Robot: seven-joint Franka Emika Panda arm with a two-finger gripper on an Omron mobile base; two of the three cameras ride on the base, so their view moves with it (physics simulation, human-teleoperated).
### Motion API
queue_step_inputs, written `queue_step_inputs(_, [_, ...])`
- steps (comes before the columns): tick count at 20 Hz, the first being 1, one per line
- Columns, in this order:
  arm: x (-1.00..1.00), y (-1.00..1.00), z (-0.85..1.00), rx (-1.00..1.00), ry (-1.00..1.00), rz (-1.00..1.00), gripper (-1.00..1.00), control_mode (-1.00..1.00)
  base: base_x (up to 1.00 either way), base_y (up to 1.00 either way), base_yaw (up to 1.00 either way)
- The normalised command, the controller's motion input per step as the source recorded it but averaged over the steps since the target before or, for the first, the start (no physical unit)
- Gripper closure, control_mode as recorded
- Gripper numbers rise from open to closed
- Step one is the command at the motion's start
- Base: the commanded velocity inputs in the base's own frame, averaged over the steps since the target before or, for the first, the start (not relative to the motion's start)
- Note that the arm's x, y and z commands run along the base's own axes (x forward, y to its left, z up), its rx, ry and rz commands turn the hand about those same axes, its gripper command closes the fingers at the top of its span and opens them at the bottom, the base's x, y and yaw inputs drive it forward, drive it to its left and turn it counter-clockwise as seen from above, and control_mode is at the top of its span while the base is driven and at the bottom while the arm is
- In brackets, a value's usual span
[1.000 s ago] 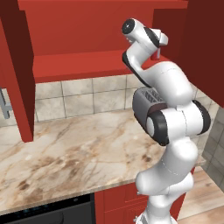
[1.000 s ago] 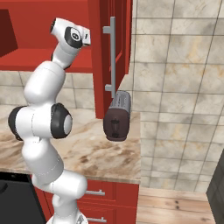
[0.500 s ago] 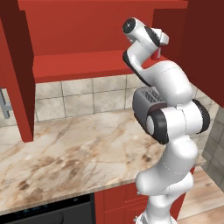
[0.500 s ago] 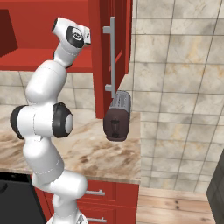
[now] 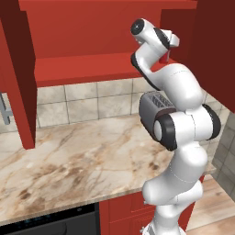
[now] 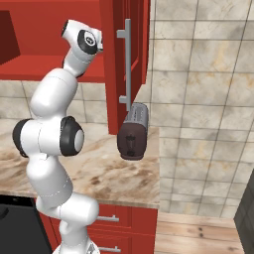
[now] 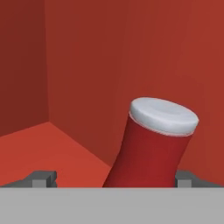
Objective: Take 2 condiments from the cabinet and move them on the counter near the stove.Make sure the condiments are lined up with each other, next to each other.
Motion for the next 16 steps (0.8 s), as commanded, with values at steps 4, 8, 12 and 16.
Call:
queue_step_inputs(4, [0.00, -0.03, -0.07, -0.01, 0.00, -0.03, -1.00, -1.00, 0.00, 0.00, 0.00])
queue_step_inputs(8, [0.00, 0.00, 0.00, 0.00, 0.00, -0.03, -1.00, -1.00, 0.00, 0.00, 0.00])
queue_step_inputs(12, [0.00, 0.00, 0.00, 0.00, 0.00, -0.02, -1.00, -1.00, 0.00, 0.00, 0.00])
queue_step_inputs(16, [0.00, -0.04, 0.00, 0.00, 0.00, -0.02, 1.00, -1.00, 0.00, 0.00, 0.00])
